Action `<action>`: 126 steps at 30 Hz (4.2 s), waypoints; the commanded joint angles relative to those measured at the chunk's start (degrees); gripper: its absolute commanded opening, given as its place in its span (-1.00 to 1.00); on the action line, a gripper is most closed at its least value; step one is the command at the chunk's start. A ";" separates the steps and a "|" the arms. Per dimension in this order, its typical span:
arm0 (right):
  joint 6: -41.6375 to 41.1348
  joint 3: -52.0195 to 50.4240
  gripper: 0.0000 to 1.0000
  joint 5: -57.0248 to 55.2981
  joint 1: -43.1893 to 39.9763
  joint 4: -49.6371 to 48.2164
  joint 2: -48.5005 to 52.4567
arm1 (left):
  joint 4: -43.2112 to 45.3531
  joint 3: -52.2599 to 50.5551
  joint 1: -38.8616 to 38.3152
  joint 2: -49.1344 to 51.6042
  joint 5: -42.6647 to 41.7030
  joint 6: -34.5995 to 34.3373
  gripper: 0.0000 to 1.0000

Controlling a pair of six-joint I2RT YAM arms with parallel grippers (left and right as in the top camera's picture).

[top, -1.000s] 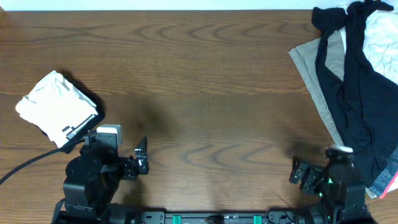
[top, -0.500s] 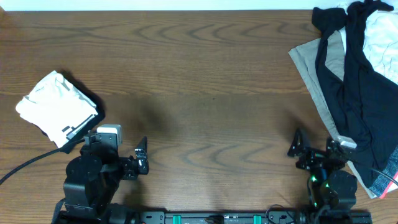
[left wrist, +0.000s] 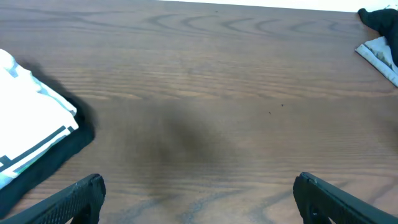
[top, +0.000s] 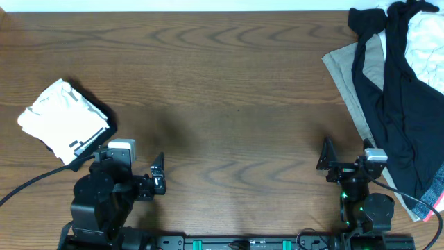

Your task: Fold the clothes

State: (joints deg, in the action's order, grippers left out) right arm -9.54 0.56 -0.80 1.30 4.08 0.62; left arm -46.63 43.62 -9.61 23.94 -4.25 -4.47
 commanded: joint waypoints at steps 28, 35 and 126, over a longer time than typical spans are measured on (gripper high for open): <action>1.92 -0.24 0.98 0.66 -0.50 0.15 -0.33 | -0.11 -0.22 -0.24 -0.09 0.46 -0.31 0.96; 1.92 -0.24 0.98 0.66 -0.50 0.15 -0.33 | -0.11 -0.22 -0.24 -0.09 0.46 -0.31 0.96; 1.92 -0.24 0.99 0.68 -0.50 0.15 -0.33 | 42.60 -43.39 0.09 -23.71 6.23 12.76 0.96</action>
State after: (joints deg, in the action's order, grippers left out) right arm -8.45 0.51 -0.56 1.30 4.05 0.62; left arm -1.65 1.28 -9.58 0.62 1.65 8.82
